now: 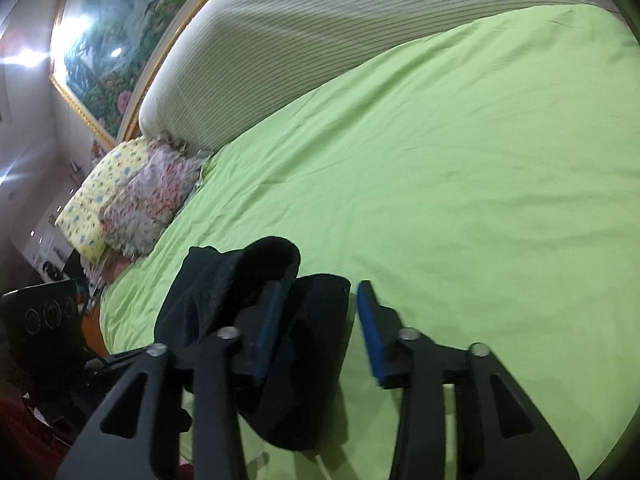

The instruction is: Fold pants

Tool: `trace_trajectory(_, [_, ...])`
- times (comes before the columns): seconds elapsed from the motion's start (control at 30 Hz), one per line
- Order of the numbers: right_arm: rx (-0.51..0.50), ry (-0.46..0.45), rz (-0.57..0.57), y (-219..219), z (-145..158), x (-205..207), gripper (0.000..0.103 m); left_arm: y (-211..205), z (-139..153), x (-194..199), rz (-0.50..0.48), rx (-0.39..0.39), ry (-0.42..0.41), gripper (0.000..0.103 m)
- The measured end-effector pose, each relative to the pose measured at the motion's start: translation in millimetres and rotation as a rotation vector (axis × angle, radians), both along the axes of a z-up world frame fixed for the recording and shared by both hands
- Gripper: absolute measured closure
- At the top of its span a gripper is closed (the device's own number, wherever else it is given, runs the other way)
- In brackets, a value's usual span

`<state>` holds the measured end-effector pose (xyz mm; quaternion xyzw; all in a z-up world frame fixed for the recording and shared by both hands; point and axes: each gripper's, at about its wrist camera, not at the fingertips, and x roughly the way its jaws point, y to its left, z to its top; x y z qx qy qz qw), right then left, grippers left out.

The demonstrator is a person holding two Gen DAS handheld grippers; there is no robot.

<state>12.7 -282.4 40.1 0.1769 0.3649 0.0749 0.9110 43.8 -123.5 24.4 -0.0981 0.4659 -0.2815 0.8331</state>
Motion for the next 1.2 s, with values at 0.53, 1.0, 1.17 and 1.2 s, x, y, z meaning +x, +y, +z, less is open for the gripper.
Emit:
trace_trajectory(0.53, [-0.224, -0.070, -0.069, 81, 33, -15, 0.016, 96, 14, 5, 0.279, 0.002, -0.036, 0.021])
trace_trajectory(1.0, [-0.258, -0.016, -0.146, 100, 23, -1, 0.011, 158, -14, 30, 0.454, -0.062, 0.069, 0.021])
trace_trajectory(1.17, [-0.231, 0.031, -0.208, 84, 12, 5, 0.011, 157, -27, 45, 0.435, -0.043, 0.097, 0.021])
trace_trajectory(1.2, [-0.227, 0.033, -0.207, 84, 10, 6, 0.011, 156, -29, 47, 0.433, -0.043, 0.104, 0.021])
